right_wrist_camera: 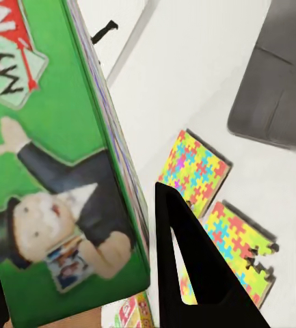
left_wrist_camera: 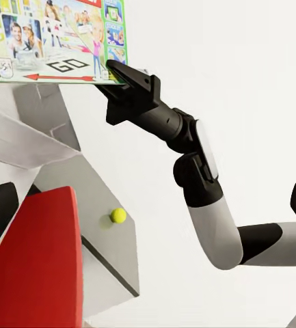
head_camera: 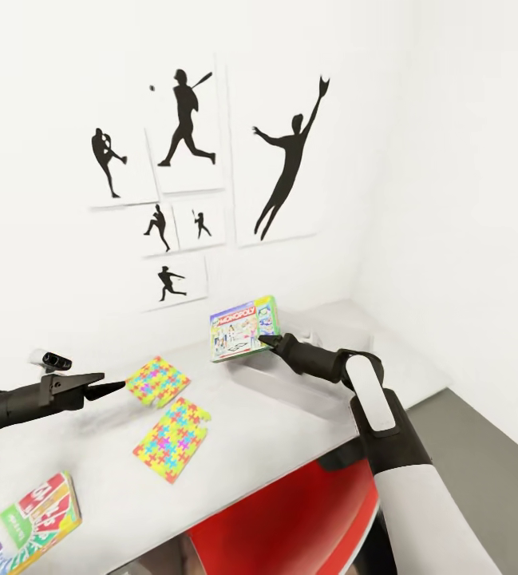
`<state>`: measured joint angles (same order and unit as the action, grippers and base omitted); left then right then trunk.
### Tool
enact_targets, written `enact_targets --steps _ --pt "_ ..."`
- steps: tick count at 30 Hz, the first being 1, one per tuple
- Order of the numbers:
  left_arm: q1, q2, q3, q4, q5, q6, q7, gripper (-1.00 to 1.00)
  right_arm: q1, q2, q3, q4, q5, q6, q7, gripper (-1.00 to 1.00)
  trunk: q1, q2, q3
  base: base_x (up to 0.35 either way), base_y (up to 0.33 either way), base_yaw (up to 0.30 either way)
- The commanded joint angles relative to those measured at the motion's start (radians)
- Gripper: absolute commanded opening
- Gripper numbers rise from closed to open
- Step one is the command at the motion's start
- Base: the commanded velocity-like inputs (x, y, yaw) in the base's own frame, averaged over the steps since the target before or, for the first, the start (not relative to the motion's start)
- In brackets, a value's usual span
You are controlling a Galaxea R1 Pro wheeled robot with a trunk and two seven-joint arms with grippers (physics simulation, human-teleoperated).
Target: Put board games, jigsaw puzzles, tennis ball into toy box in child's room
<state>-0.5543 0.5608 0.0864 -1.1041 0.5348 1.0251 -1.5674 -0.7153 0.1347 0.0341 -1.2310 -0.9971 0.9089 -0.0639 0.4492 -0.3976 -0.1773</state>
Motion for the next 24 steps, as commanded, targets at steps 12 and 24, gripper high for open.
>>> enact_targets --steps 12,24 --pt "0.000 0.001 0.000 0.000 0.001 0.010 -0.003 1.00 -0.001 0.000 0.000 -0.001 -0.012 0.002 -0.006 -1.00 0.001 -0.002 -0.007 0.147 -0.119 -0.075" --pt "0.001 0.001 0.000 0.000 0.002 0.011 -0.003 1.00 -0.001 0.000 0.000 -0.001 -0.011 0.002 -0.005 -1.00 0.001 -0.002 -0.007 0.181 0.009 -0.001"
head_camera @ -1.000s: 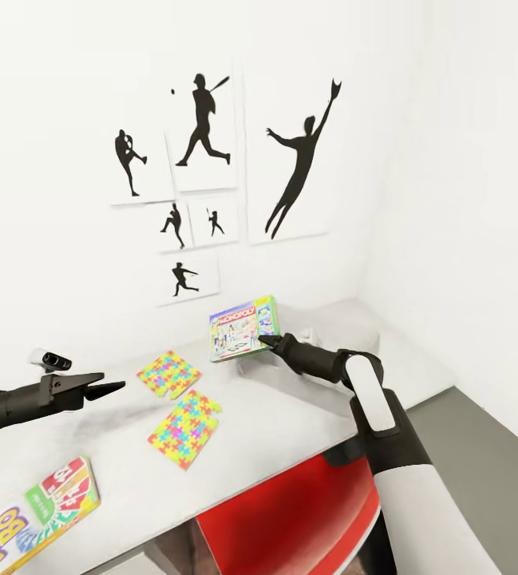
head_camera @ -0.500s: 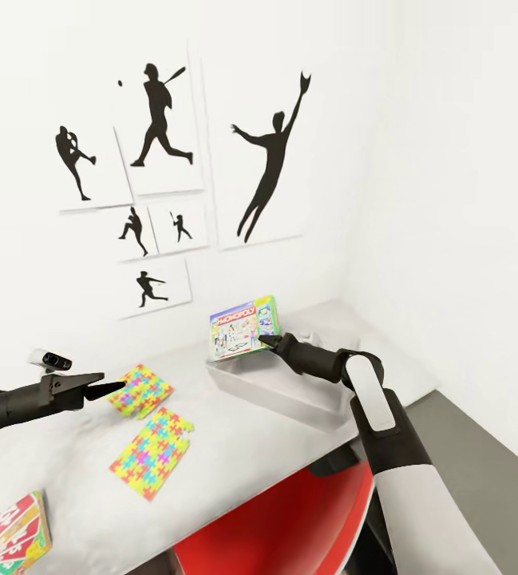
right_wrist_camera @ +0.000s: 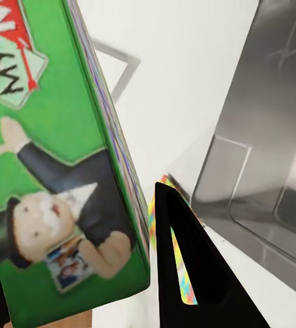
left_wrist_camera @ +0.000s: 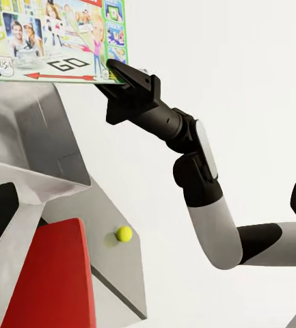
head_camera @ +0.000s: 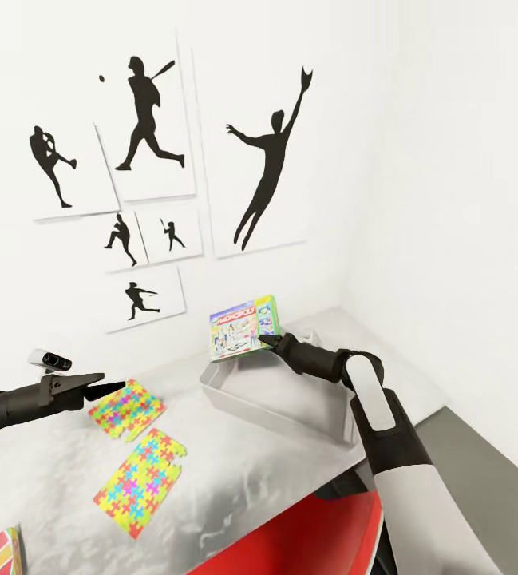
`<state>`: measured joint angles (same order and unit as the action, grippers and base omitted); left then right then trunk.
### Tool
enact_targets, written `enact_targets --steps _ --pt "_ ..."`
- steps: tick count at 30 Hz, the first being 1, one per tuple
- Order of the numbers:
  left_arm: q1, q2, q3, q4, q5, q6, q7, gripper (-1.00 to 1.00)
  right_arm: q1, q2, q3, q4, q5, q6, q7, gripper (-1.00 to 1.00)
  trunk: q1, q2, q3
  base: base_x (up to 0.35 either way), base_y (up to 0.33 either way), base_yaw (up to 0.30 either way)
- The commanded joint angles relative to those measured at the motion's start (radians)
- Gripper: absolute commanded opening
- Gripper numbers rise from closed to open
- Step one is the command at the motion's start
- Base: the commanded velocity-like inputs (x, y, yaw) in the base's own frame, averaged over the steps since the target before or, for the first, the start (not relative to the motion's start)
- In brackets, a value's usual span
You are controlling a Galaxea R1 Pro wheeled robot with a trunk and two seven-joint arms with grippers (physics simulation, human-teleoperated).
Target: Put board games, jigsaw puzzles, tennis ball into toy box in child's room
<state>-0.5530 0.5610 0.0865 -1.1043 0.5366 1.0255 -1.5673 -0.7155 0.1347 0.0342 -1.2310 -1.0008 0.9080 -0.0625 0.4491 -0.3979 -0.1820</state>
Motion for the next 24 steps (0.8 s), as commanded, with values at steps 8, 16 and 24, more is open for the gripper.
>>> enact_targets --steps 8,16,24 --pt "-0.001 0.000 -0.001 0.000 0.001 0.010 -0.003 1.00 -0.001 0.000 0.000 -0.001 -0.007 0.003 -0.007 -1.00 0.001 -0.002 -0.002 0.068 0.000 0.000" --pt "-0.001 0.000 -0.001 0.000 0.002 0.010 -0.003 1.00 -0.001 0.000 0.000 -0.001 -0.006 0.003 -0.007 -1.00 0.001 -0.002 -0.002 -0.028 0.000 0.000" --pt "0.000 0.000 0.001 0.000 0.002 0.011 -0.003 1.00 -0.001 0.000 0.000 -0.001 -0.007 0.003 -0.007 -1.00 0.001 -0.002 -0.002 -0.001 0.000 0.000"
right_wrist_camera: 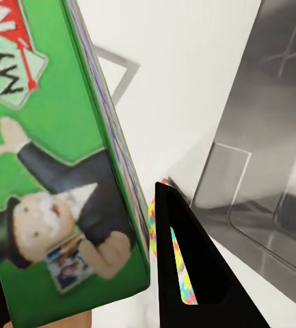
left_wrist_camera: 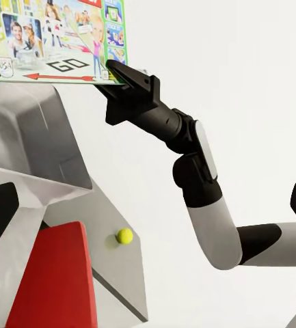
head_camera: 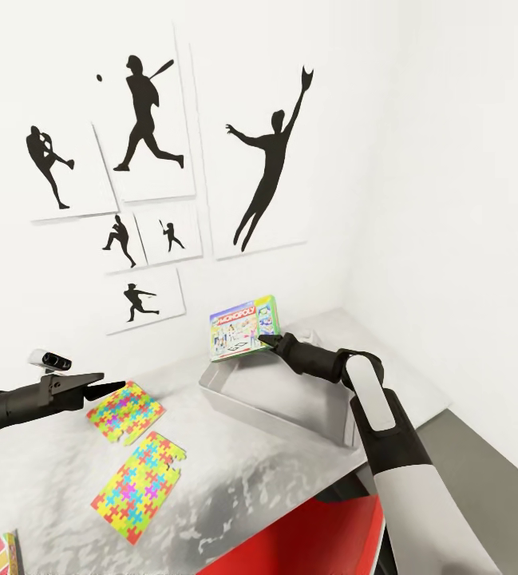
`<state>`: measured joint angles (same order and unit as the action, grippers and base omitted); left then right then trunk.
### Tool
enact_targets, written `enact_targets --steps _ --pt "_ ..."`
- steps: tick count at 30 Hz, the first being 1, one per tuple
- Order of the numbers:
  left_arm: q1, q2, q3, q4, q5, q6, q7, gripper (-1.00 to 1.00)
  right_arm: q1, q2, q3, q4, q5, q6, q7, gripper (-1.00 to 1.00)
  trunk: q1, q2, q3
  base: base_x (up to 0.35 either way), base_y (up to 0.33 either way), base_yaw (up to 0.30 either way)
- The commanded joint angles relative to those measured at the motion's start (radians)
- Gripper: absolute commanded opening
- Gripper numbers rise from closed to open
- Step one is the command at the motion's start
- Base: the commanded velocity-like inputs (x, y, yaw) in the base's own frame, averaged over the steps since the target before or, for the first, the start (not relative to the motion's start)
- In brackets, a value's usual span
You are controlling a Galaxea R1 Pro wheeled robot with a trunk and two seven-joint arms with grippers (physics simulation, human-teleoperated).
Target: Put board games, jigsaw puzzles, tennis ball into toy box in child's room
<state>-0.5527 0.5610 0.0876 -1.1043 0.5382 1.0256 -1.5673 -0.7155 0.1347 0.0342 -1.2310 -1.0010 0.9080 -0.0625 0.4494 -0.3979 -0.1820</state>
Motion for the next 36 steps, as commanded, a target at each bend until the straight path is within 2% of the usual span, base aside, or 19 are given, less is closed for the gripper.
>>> enact_targets --steps 1,24,26,31,36 --pt "-0.001 0.000 0.000 0.000 0.000 0.011 -0.003 1.00 -0.001 0.000 0.000 -0.001 -0.007 0.003 -0.007 -1.00 0.001 -0.002 -0.002 0.000 0.000 0.000" --pt "0.000 0.002 0.000 0.000 -0.001 0.008 -0.003 1.00 -0.006 -0.001 -0.005 0.022 -0.011 -0.042 -0.012 -1.00 0.001 -0.002 -0.002 0.000 0.000 0.000" --pt "0.000 0.002 0.000 0.000 -0.001 0.008 -0.003 1.00 -0.006 -0.001 -0.027 0.032 -0.011 -0.041 -0.013 -1.00 0.001 -0.002 -0.002 0.000 0.000 0.000" --pt "0.000 0.002 0.000 0.000 -0.001 0.009 -0.003 1.00 -0.006 -0.005 -0.168 0.059 -0.013 -0.016 -0.012 -1.00 0.001 -0.002 -0.002 0.000 0.000 0.000" --pt "-0.001 0.002 0.000 0.000 0.000 0.011 -0.003 1.00 -0.006 -0.048 -0.291 0.059 -0.021 0.103 -0.009 -1.00 0.001 -0.002 -0.002 0.000 0.000 0.000"
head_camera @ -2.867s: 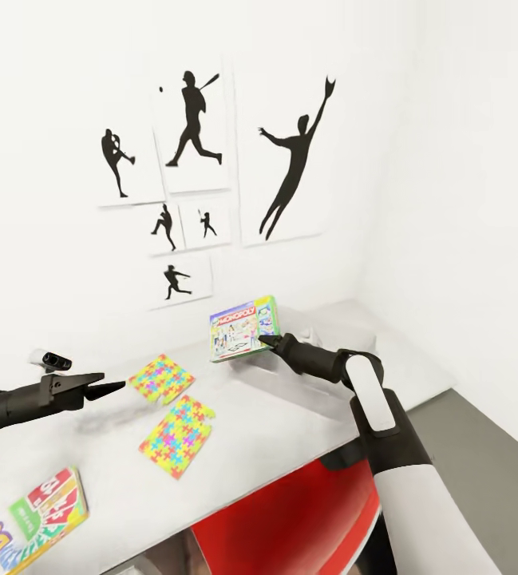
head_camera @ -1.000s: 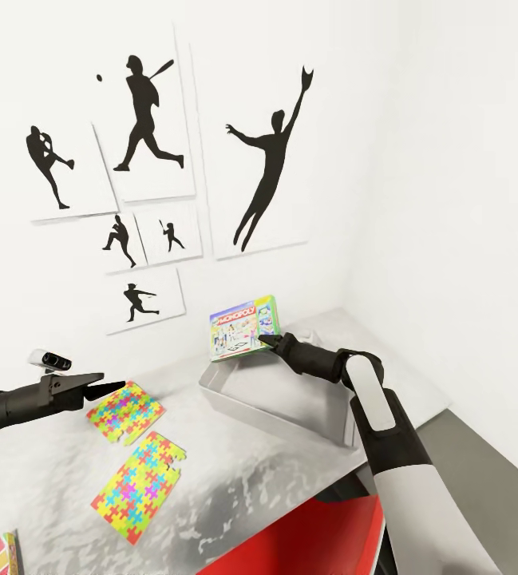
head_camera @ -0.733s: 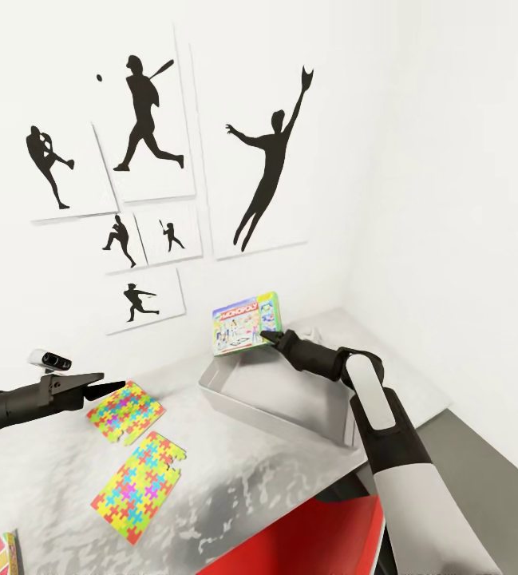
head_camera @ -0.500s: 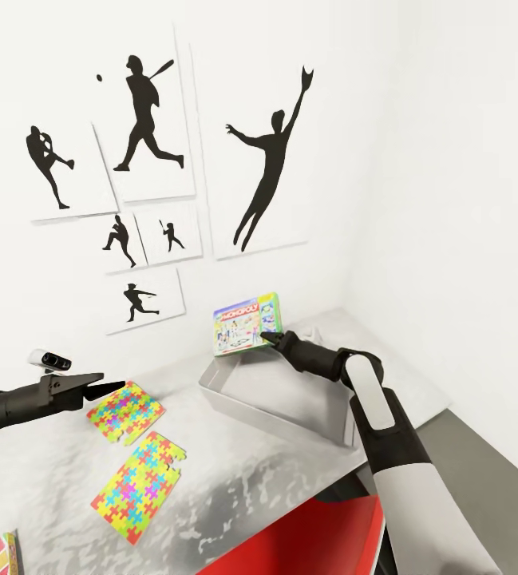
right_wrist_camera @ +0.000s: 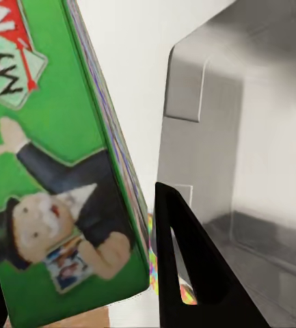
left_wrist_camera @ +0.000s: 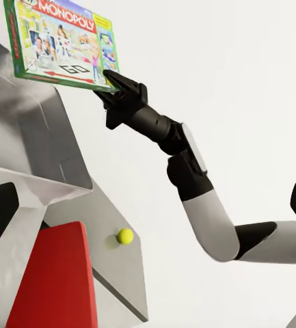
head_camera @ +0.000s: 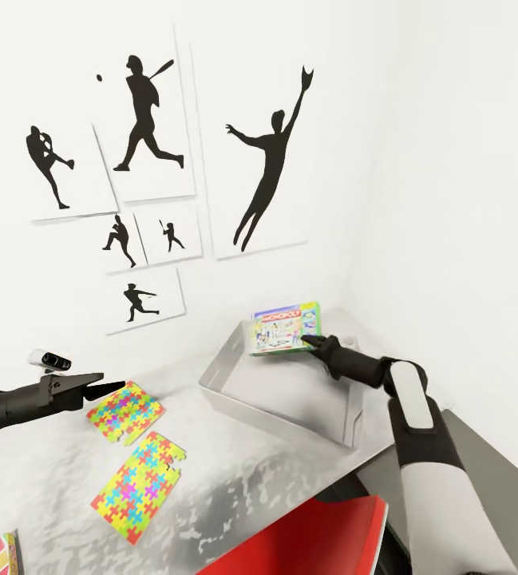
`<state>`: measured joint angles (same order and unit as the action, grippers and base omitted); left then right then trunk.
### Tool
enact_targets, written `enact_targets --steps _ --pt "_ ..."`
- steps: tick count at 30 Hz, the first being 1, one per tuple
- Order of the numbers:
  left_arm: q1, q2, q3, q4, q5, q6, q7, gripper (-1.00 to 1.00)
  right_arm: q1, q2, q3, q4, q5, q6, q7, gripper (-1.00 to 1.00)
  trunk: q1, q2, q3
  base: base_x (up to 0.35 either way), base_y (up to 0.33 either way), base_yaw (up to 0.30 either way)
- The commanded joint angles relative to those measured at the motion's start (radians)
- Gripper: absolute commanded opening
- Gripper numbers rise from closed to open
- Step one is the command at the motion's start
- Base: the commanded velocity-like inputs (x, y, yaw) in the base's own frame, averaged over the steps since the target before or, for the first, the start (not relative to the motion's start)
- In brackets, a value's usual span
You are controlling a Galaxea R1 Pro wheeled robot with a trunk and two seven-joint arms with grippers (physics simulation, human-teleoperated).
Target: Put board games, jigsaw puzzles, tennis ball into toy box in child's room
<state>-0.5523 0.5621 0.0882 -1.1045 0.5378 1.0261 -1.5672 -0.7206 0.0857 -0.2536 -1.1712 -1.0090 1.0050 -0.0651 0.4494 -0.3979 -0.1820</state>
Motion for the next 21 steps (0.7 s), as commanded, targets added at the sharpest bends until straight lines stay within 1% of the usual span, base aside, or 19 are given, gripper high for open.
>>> enact_targets --steps 1,2,4,6,8,10,13,16,18,21 --pt "-0.001 0.001 -0.001 0.000 0.000 0.011 -0.004 1.00 -0.001 -0.003 -0.026 -0.002 -0.020 0.019 -0.007 -1.00 0.001 -0.002 -0.002 0.000 0.000 0.000" --pt "-0.001 0.001 -0.001 0.000 0.000 0.011 -0.004 1.00 -0.001 -0.006 -0.046 -0.003 -0.027 0.028 -0.007 -1.00 0.001 -0.002 -0.002 0.000 0.000 0.000" --pt "-0.001 0.001 -0.001 0.000 0.001 0.012 -0.004 1.00 -0.001 -0.010 -0.064 -0.002 -0.037 0.036 -0.007 -1.00 0.001 -0.002 -0.002 0.000 0.000 0.000" --pt "-0.001 0.001 -0.001 0.000 0.001 0.013 -0.004 1.00 0.003 -0.024 -0.076 0.001 -0.044 0.042 -0.007 -1.00 0.001 -0.002 -0.002 0.000 0.000 0.000" --pt "-0.001 0.001 -0.001 0.000 0.001 0.013 -0.004 1.00 0.010 -0.037 -0.080 0.003 -0.050 0.042 -0.006 -1.00 0.001 -0.002 -0.002 0.000 0.000 0.000" --pt "-0.001 0.001 -0.001 0.000 0.001 0.014 -0.004 1.00 0.027 -0.047 -0.083 0.004 -0.069 0.042 -0.006 -1.00 0.001 -0.002 -0.002 0.000 0.000 0.000" --pt "-0.001 0.001 -0.001 0.000 0.001 0.014 -0.004 1.00 0.045 -0.058 -0.084 0.007 -0.092 0.042 -0.006 -1.00 0.001 -0.002 -0.002 0.000 0.000 0.000" --pt "-0.001 0.000 -0.001 0.000 0.001 0.014 -0.004 1.00 0.055 -0.066 -0.083 0.025 -0.101 0.042 -0.007 -1.00 0.001 -0.002 -0.002 0.000 0.000 0.000" --pt "-0.001 0.000 0.000 0.000 0.001 0.014 -0.004 1.00 0.058 -0.069 -0.082 0.059 -0.102 0.042 -0.008 -1.00 0.001 -0.002 -0.002 0.000 0.000 0.000" --pt "-0.001 0.000 0.001 0.000 0.001 0.014 -0.004 1.00 0.060 -0.084 -0.080 0.113 -0.103 0.042 -0.008 -1.00 0.001 -0.002 -0.002 0.000 0.000 0.000"
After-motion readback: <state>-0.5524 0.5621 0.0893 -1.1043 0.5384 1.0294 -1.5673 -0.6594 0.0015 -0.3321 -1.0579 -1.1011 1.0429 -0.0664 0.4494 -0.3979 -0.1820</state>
